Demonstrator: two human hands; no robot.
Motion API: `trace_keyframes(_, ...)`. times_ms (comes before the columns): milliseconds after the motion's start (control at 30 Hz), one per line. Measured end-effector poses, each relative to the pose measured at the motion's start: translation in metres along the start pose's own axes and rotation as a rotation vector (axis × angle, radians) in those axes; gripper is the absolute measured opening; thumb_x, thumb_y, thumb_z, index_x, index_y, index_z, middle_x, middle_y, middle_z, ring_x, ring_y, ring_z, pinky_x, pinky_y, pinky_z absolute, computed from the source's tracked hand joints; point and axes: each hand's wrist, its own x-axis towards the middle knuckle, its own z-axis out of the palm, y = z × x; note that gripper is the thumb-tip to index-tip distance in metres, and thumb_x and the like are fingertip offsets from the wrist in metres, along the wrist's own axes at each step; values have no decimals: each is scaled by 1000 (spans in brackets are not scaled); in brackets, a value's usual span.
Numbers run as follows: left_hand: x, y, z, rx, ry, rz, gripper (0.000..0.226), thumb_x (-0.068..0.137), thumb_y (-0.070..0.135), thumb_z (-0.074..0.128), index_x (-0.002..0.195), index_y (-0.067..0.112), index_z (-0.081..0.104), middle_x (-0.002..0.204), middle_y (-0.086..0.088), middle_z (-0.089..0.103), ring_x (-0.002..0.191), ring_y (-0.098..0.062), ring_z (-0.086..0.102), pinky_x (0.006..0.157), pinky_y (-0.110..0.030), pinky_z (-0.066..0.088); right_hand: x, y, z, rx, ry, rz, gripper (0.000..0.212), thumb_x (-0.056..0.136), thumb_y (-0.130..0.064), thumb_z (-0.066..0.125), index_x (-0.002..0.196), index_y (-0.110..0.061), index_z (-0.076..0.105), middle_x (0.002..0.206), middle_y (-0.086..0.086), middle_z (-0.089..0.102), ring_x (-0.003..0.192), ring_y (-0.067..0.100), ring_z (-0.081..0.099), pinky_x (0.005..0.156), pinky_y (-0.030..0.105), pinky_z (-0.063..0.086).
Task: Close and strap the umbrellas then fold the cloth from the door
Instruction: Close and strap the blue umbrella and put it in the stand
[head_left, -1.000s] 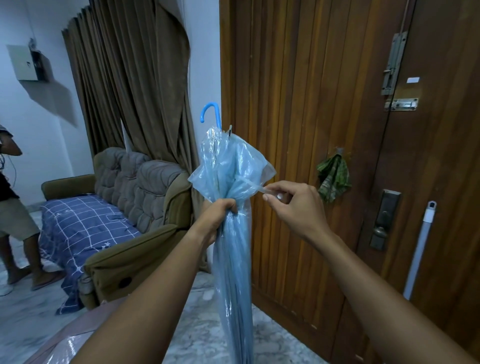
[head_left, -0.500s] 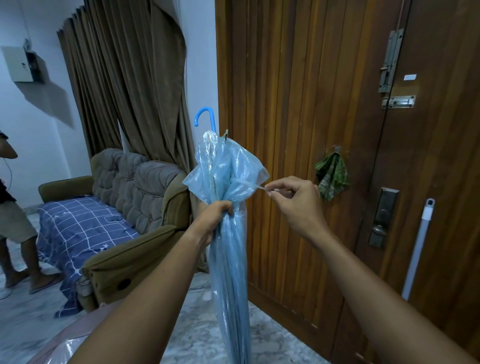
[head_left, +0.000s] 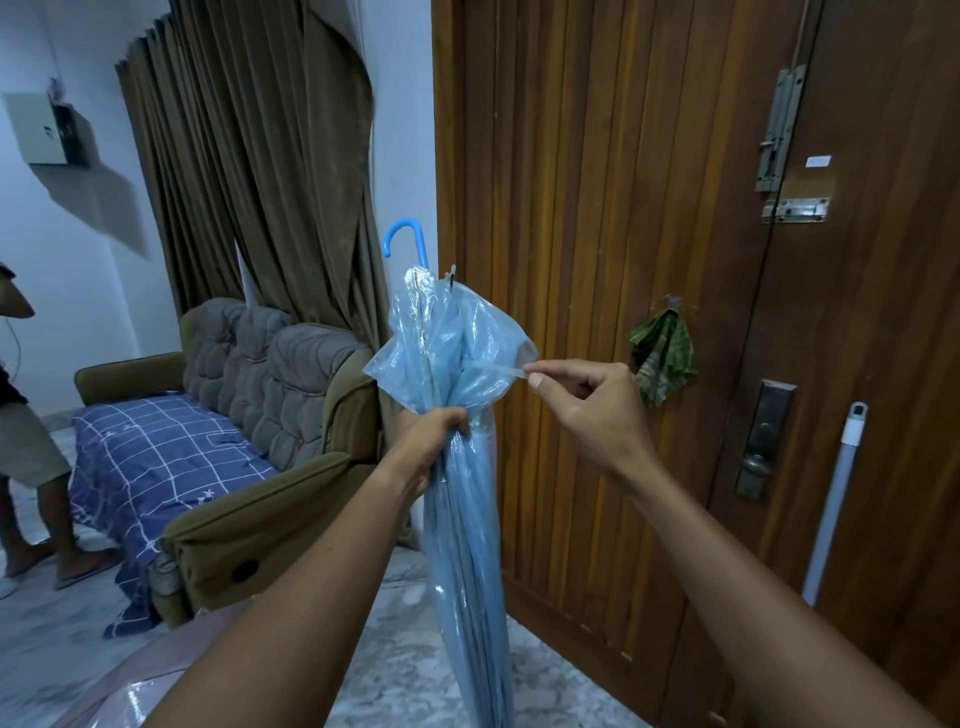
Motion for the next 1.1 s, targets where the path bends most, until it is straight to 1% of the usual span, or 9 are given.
trace_keyframes(133, -2, -1, -1, 2, 37, 45, 26, 62, -5, 61, 85, 4, 65, 81, -11, 64, 74, -28, 63, 62, -35, 53, 1, -3, 1, -19, 30, -40, 15, 88, -16, 75, 103, -15, 80, 75, -19, 70, 66, -11, 63, 64, 9, 46)
trace_keyframes(267, -9, 4, -1, -68, 36, 60, 21, 67, -10, 55, 79, 5, 63, 70, -6, 62, 62, -23, 62, 57, -32, 52, 1, 1, 2, -23, 0, 0, 41, 86, -25, 76, 126, -31, 67, 88, -14, 77, 94, -1, 71, 98, 37, 55)
trace_keyframes(367, -13, 10, -2, -150, -30, 11, 24, 64, -8, 50, 81, 4, 63, 68, -6, 62, 56, -21, 61, 55, -30, 52, -1, 13, 5, -62, 13, 57, 42, 84, -32, 76, 125, -34, 66, 83, -19, 76, 93, 0, 71, 102, 45, 50)
trace_keyframes(567, -26, 18, -11, -263, -315, -70, 26, 67, 0, 40, 77, 3, 65, 68, -9, 64, 56, -23, 62, 52, -27, 54, 2, 28, 10, 257, -26, 331, 26, 86, -10, 75, 112, -12, 72, 72, -5, 76, 67, 3, 66, 62, 7, 48)
trace_keyframes(667, -29, 17, -12, -322, -405, -115, 34, 61, 4, 39, 75, 1, 70, 65, -12, 64, 51, -25, 63, 48, -26, 53, 1, 33, 10, 396, -119, 494, 21, 88, -21, 73, 108, -16, 76, 79, -3, 75, 43, 1, 44, 42, 12, 29)
trace_keyframes(733, -30, 17, -11, -326, -431, -140, 37, 52, 7, 44, 78, -2, 69, 64, -14, 64, 50, -27, 63, 48, -25, 53, 1, 36, 11, 436, -155, 550, 18, 89, -25, 72, 104, -20, 79, 71, -6, 68, 44, 5, 33, 42, 19, 19)
trace_keyframes(900, -28, 14, -8, -431, -467, -135, 31, 54, 8, 49, 78, -4, 64, 60, -13, 63, 46, -25, 63, 45, -23, 53, -3, 36, 13, 580, -254, 553, 32, 79, -32, 76, 104, -11, 77, 48, -12, 33, 39, 4, 24, 37, 17, 20)
trace_keyframes(1000, -22, 8, -9, -532, -510, -115, 47, 35, 6, 67, 81, -2, 58, 59, -12, 63, 46, -25, 63, 45, -24, 54, -1, 31, 14, 525, -183, 516, 36, 76, -32, 79, 102, -7, 76, 42, -14, 40, 36, 5, 24, 37, 19, 19)
trace_keyframes(1100, -20, 6, -8, -577, -606, -125, 48, 31, 3, 78, 76, -3, 61, 57, -12, 62, 44, -25, 63, 43, -25, 54, 1, 19, 14, 501, -148, 468, 19, 84, -22, 75, 93, -6, 73, 40, -14, 47, 35, 0, 33, 39, 16, 24)
